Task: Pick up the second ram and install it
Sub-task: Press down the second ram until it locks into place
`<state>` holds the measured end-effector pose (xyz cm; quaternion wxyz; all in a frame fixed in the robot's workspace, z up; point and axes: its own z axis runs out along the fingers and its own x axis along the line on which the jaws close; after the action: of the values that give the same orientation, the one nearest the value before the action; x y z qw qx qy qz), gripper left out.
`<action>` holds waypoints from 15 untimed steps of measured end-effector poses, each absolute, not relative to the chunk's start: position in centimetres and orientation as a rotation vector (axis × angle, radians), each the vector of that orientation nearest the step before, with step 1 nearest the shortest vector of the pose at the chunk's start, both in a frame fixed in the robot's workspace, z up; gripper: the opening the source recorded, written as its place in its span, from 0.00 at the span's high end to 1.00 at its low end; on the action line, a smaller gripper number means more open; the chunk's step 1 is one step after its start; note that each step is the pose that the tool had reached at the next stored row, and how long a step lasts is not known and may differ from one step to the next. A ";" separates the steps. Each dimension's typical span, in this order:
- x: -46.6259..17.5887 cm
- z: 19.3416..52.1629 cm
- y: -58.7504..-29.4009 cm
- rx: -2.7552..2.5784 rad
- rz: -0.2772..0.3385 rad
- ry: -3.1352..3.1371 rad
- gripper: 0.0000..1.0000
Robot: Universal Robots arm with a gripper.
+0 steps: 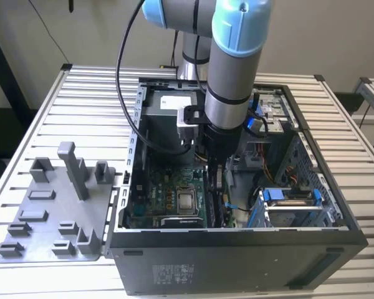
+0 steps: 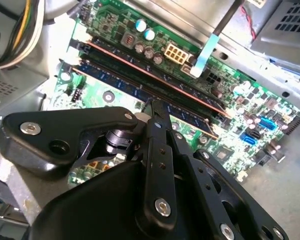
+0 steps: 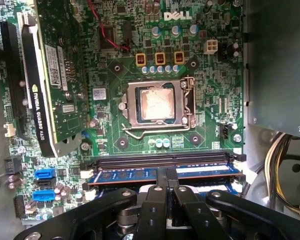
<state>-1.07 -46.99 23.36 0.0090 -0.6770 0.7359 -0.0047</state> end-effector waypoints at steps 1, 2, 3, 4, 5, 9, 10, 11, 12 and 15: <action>-1.0 23.3 -47.0 -2.115 -0.014 2.299 0.89; -1.0 23.3 -47.1 -2.115 -0.014 2.298 0.89; -0.9 23.2 -47.1 -2.116 -0.014 2.298 0.89; -0.9 23.2 -47.1 -2.116 -0.014 2.298 0.89; -0.9 23.2 -47.1 -2.116 -0.014 2.299 0.89; -0.9 23.2 -47.1 -2.116 -0.014 2.299 0.89; -0.9 23.0 -47.1 -2.116 -0.013 2.298 0.89; -0.9 22.8 -47.1 -2.116 -0.013 2.298 0.89; -0.9 22.7 -47.1 -2.116 -0.014 2.299 0.89; -0.9 22.2 -47.1 -2.117 -0.015 2.300 0.89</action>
<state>-0.89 -47.09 22.20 0.0077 -0.6773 0.7356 -0.0048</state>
